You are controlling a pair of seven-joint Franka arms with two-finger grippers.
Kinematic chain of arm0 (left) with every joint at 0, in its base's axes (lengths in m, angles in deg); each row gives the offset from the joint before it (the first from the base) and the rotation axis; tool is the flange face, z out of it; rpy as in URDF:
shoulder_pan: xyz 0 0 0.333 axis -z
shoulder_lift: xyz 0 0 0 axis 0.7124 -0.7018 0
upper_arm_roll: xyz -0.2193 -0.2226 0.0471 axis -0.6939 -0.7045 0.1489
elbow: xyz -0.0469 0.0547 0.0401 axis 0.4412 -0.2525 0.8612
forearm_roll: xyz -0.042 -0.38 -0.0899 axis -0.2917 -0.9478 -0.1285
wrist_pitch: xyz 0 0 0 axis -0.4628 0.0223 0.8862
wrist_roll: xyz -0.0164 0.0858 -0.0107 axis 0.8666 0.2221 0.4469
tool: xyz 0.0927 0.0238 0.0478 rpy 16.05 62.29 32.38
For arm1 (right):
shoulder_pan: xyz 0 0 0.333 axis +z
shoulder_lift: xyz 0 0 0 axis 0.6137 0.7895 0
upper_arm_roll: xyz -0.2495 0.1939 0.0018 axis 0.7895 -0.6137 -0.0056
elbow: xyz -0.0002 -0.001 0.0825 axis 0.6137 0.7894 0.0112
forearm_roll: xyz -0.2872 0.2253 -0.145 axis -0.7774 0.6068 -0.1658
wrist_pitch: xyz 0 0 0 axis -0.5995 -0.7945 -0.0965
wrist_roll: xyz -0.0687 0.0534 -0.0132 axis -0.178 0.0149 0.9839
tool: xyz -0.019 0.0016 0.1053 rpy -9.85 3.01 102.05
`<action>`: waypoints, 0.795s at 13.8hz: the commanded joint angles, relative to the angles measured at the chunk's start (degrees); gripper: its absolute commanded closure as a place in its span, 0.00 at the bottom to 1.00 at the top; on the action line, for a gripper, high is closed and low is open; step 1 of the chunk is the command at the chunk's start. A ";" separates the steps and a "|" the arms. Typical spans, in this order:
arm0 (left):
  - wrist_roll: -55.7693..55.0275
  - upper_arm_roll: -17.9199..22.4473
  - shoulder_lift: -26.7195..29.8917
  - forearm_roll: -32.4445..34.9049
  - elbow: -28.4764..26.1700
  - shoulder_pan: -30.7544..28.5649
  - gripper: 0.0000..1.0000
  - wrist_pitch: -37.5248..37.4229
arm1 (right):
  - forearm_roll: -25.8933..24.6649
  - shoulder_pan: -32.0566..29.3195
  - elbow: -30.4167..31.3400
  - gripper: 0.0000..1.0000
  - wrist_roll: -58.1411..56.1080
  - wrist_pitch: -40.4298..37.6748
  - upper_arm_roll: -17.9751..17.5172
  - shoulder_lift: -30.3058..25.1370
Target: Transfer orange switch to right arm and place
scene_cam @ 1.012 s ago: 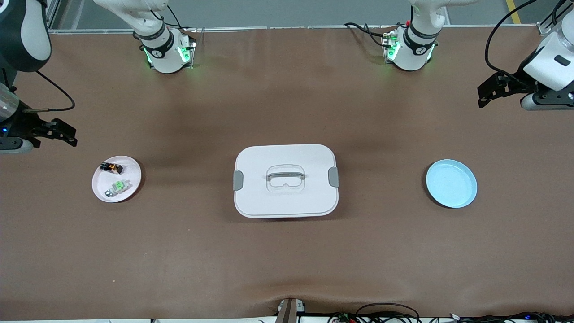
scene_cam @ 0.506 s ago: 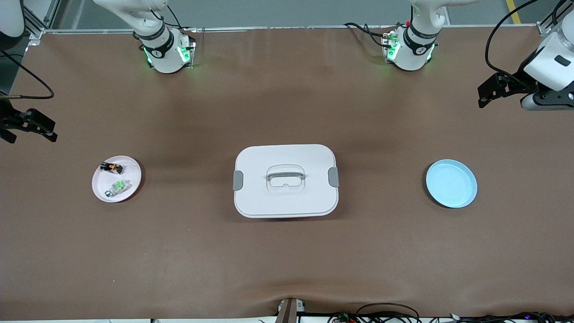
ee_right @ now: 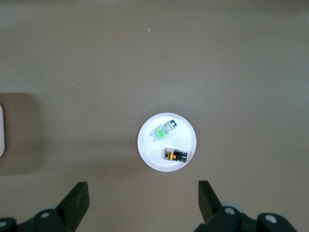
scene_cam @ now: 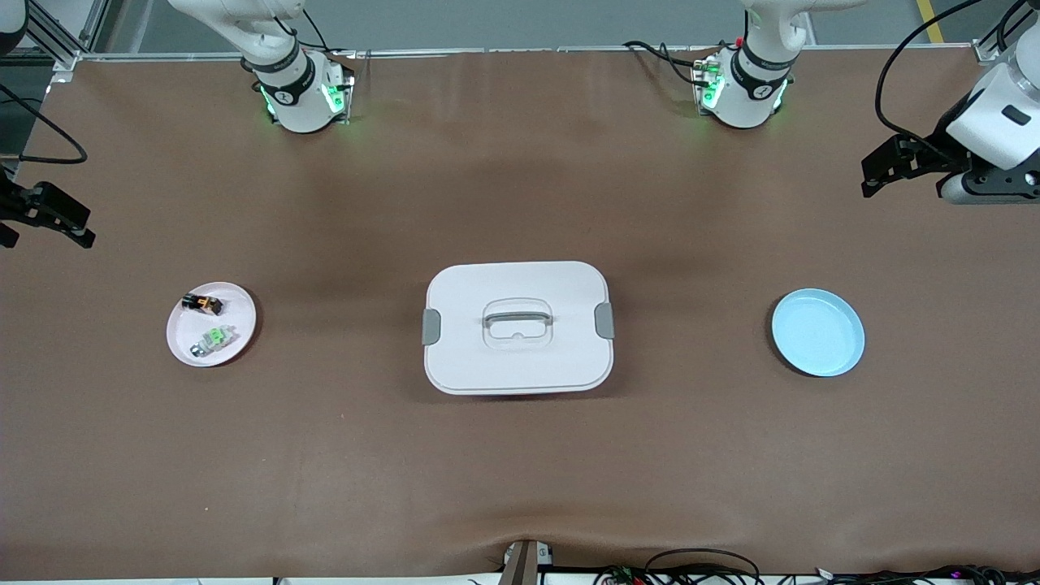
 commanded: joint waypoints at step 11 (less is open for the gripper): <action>1.27 -0.09 -2.20 -0.02 3.15 -0.21 0.00 0.28 | 0.24 -0.25 -3.29 0.00 1.01 -7.11 0.55 0.47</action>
